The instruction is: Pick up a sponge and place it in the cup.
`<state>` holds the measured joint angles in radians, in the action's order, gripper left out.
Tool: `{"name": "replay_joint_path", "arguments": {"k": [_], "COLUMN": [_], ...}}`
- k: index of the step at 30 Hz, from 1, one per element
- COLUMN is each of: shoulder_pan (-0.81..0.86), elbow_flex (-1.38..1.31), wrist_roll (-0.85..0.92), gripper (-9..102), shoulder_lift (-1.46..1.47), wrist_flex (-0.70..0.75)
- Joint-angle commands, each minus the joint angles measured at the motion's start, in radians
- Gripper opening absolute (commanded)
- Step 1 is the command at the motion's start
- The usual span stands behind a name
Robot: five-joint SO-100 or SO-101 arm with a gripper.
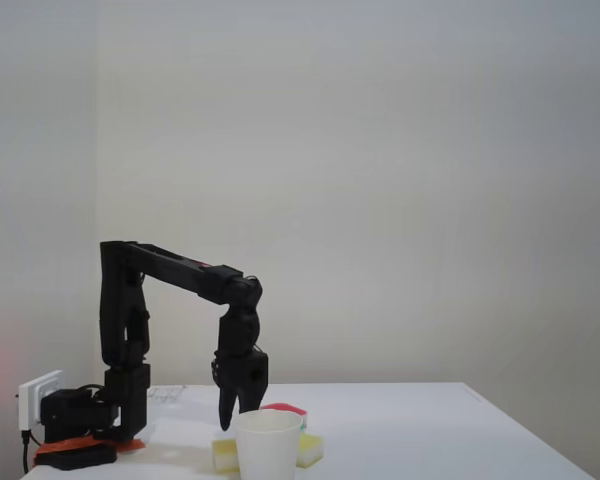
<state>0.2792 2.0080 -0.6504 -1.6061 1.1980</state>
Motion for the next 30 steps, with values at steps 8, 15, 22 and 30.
{"name": "replay_joint_path", "arguments": {"k": [8,15,22,30], "shoulder_pan": [0.018,0.017,0.017,0.014], "elbow_flex": [-0.041,-0.037,-0.035,-0.037], "wrist_roll": [0.009,0.018,0.043,0.061], "gripper": [25,23,13,0], "shoulder_lift": [0.060,0.074,0.075,0.071], "wrist_flex": [-0.035,-0.040,-0.023,-0.011]}}
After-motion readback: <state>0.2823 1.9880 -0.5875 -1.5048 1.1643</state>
